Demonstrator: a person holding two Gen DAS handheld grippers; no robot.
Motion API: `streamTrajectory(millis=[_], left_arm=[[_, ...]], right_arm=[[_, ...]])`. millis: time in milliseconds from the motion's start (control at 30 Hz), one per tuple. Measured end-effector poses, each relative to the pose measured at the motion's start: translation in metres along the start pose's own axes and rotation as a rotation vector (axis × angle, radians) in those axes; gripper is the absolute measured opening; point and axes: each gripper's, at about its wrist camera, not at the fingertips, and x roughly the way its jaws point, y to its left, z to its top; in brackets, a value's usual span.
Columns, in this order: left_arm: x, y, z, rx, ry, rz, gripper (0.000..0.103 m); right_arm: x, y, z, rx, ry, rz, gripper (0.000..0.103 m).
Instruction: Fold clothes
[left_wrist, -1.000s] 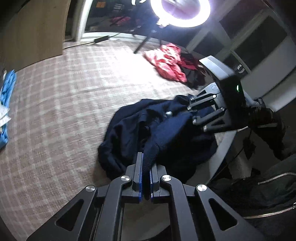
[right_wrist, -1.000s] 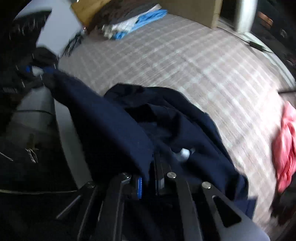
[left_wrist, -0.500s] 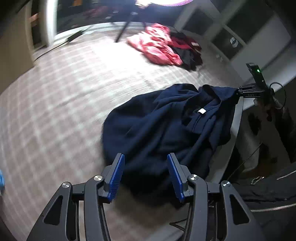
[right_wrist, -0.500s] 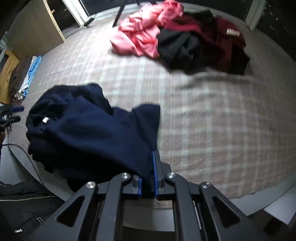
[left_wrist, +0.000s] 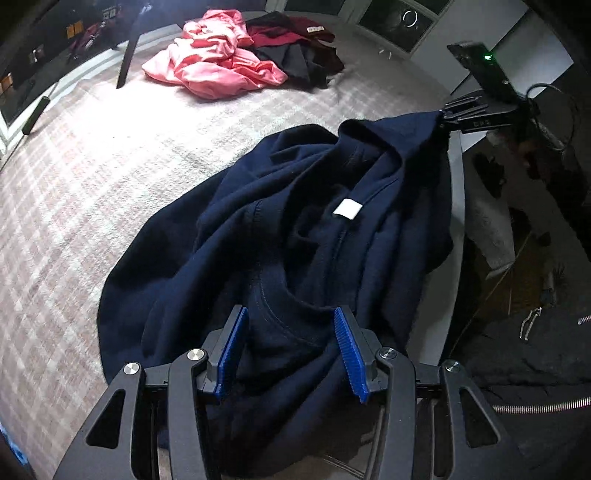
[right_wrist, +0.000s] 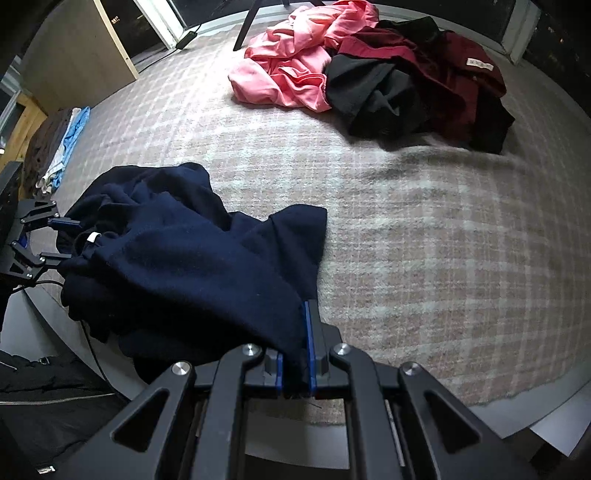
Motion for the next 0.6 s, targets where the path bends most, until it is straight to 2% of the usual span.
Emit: streamTrajectory(millis=[133, 167, 200, 300, 367, 500, 567, 600], left_arm=[[0.02, -0.001, 0.0, 0.016, 0.058, 0.027, 0.043], [0.025, -0.001, 0.0, 0.014, 0.076, 0.016, 0.036], [0.028, 0.0, -0.001, 0.012, 0.089, -0.001, 0.016], [0.018, 0.006, 0.003, -0.016, 0.07, -0.011, 0.009], [-0.001, 0.016, 0.01, -0.05, 0.028, -0.02, 0.009], [-0.045, 0.054, 0.042, -0.126, -0.129, -0.011, 0.01], [-0.046, 0.09, 0.061, -0.193, -0.195, 0.055, 0.026], [-0.041, 0.107, 0.067, -0.225, -0.179, 0.103, 0.041]], right_arm=[[0.004, 0.0, 0.005, -0.006, -0.001, 0.005, 0.009], [0.006, 0.0, 0.006, -0.006, 0.0, 0.007, 0.009], [0.006, 0.002, 0.006, -0.007, -0.002, 0.007, 0.009], [0.004, 0.005, 0.006, -0.009, -0.015, 0.008, 0.009], [0.0, 0.006, 0.006, -0.006, -0.031, 0.01, 0.009], [-0.008, -0.003, 0.016, 0.033, -0.085, 0.047, 0.009], [0.0, -0.008, 0.026, 0.056, -0.084, 0.055, 0.009], [0.008, -0.01, 0.032, 0.065, -0.071, 0.053, 0.009]])
